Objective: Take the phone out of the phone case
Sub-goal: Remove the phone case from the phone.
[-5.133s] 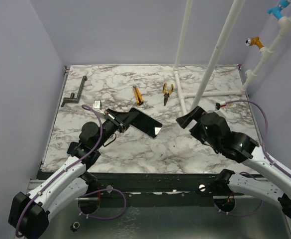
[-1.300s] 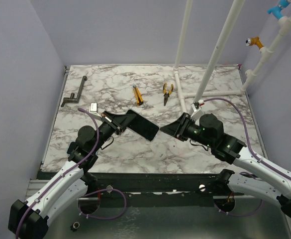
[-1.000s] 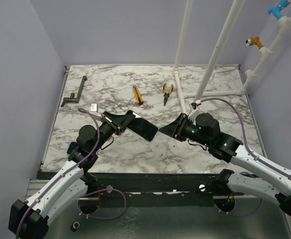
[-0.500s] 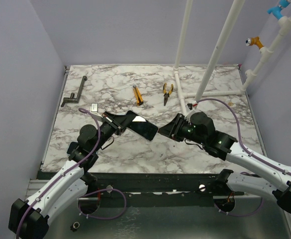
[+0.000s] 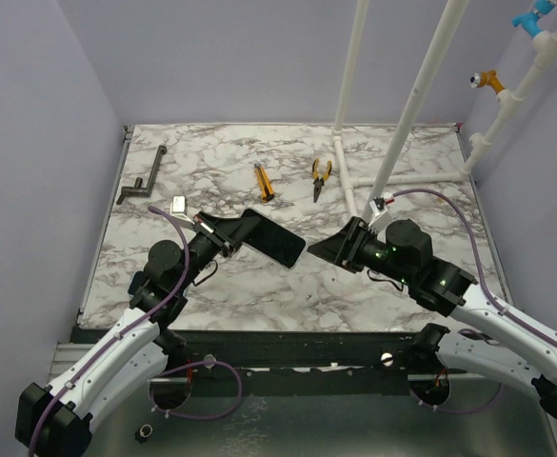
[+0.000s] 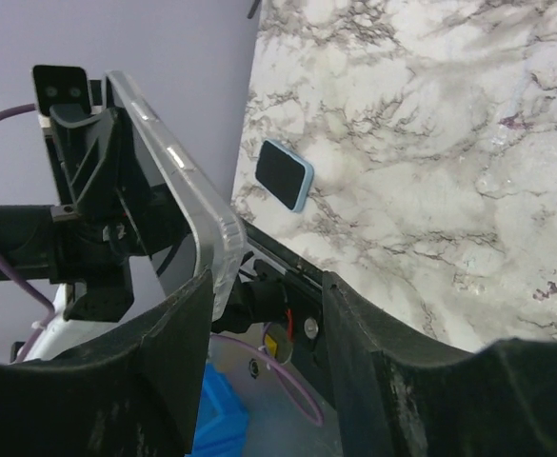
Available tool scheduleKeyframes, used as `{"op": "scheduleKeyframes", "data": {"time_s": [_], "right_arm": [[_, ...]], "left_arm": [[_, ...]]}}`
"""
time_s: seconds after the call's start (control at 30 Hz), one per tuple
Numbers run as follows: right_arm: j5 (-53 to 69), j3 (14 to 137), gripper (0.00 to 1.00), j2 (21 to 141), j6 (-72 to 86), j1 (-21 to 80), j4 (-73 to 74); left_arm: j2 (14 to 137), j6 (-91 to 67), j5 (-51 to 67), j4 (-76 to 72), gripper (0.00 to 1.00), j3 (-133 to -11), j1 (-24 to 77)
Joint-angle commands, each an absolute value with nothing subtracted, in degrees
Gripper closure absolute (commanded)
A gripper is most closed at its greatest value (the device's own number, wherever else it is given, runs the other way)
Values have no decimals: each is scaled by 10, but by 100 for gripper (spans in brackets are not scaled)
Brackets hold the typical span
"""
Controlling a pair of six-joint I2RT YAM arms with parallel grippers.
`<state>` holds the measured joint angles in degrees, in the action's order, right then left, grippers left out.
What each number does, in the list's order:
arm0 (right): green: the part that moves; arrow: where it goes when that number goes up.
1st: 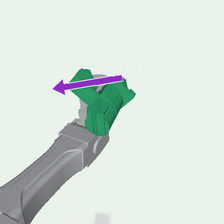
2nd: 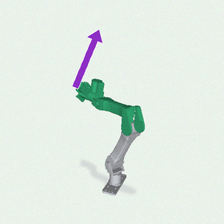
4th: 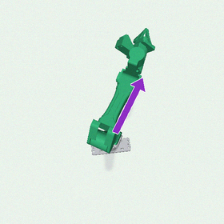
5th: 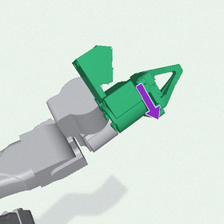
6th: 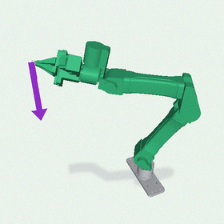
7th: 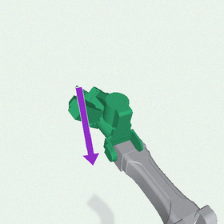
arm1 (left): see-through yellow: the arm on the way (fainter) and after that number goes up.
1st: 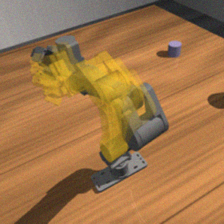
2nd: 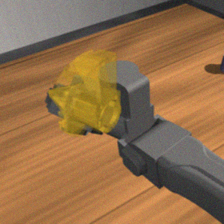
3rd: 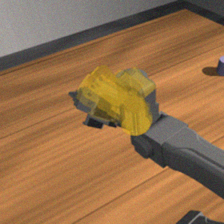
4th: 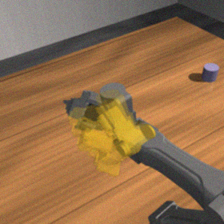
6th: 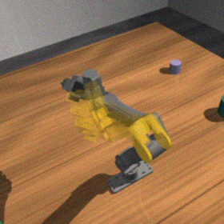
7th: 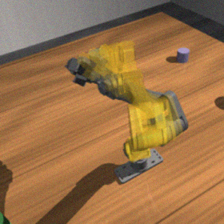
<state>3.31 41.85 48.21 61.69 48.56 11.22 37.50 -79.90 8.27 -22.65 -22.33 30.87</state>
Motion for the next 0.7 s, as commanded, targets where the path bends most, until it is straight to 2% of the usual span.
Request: {"op": "scheduleKeyframes", "data": {"time_s": [0.0, 0.2, 0.4, 0.67], "right_arm": [[46, 413, 45, 441, 581, 488, 97], [91, 339, 40, 414, 615, 489, -60], [85, 350, 42, 445, 617, 489, -61], [34, 322, 45, 426, 646, 489, -74]], "left_arm": [[380, -817, 63, -272, 100, -258, 309], [388, -827, 49, -281, 100, -261, 309], [393, -829, 51, -284, 100, -267, 309], [399, -830, 58, -287, 100, -271, 309]]}}
